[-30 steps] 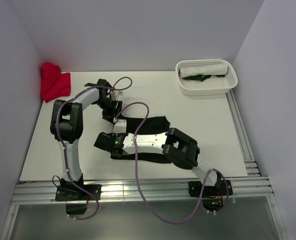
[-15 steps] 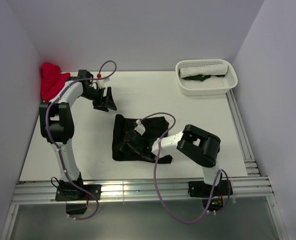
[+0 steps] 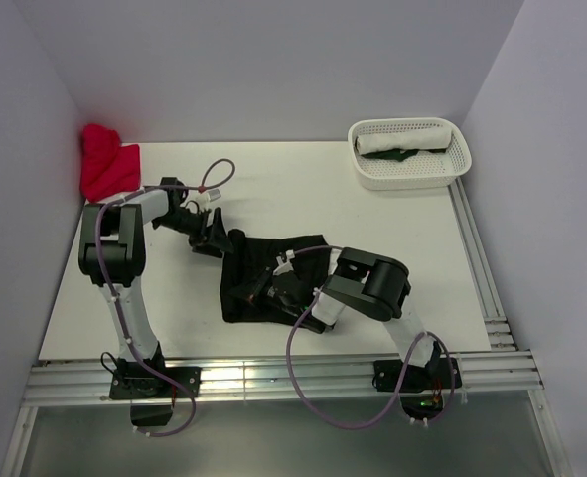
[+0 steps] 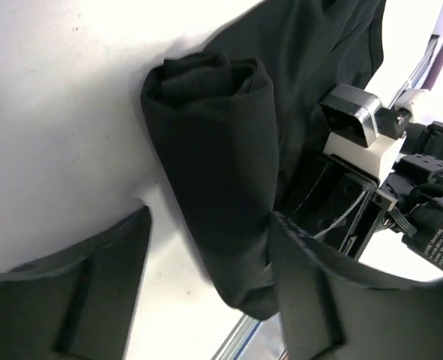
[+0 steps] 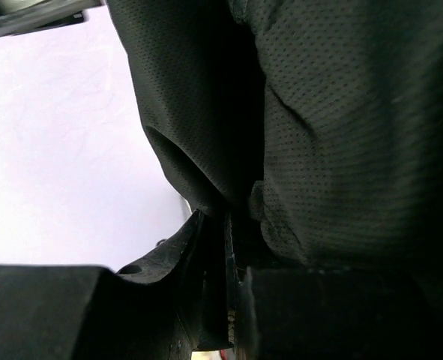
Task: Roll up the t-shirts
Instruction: Roll the tshirt
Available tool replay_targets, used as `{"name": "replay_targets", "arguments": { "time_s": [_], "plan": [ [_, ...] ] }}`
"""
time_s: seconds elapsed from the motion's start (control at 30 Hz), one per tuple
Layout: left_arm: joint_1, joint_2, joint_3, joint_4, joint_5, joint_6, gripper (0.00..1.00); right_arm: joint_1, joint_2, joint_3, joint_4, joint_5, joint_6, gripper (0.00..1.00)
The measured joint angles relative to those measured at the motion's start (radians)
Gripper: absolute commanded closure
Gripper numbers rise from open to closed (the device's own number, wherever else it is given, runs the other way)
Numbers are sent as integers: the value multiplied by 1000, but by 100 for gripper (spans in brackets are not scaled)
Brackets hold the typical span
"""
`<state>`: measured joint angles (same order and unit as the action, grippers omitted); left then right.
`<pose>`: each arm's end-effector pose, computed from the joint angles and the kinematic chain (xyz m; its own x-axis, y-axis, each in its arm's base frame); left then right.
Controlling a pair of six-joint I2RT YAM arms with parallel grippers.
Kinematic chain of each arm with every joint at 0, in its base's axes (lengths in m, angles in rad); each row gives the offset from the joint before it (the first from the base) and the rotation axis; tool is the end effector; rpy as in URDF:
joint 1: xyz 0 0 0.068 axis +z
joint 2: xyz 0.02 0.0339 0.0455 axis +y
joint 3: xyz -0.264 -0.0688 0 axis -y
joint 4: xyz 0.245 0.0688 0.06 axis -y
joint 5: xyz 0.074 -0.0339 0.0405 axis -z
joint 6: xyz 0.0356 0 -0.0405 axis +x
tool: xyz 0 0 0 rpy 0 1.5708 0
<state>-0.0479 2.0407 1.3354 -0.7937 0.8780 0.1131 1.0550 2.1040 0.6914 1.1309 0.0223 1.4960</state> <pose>0.3702 -0.0452 0.1393 -0.9802 0.1192 -0.1579 0.1976 0.6259 -0.7545 0.1769 0.3104 0.0779 -0.8670 0.4922 -0.0780 0.0725 0.2794 0.9574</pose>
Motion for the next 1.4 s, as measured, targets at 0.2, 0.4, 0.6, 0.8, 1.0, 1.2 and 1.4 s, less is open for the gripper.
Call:
{"name": "replay_targets", "arguments": {
  "time_s": [0.2, 0.4, 0.6, 0.8, 1.0, 1.2, 1.4],
  "plan": [
    [-3, 22, -25, 92, 6, -73, 66, 0, 42, -10, 105, -10, 33, 100],
    [-18, 27, -24, 127, -41, -146, 90, -3, 47, -10, 140, -8, 32, 69],
    [-68, -2, -14, 122, -161, -170, 97, 3, -53, -1, -78, 24, -16, 46],
    [-105, -31, -5, 108, -272, -170, 97, 53, -211, 202, -648, 168, -100, 42],
    [-145, -68, -5, 101, -380, -170, 97, 117, -232, 406, -1104, 330, -138, 42],
    [-172, -73, 3, 92, -435, -171, 97, 171, -162, 721, -1481, 472, -199, 43],
    [-195, -74, 16, 79, -472, -178, 96, 199, -12, 1007, -1706, 555, -264, 44]
  ]
}}
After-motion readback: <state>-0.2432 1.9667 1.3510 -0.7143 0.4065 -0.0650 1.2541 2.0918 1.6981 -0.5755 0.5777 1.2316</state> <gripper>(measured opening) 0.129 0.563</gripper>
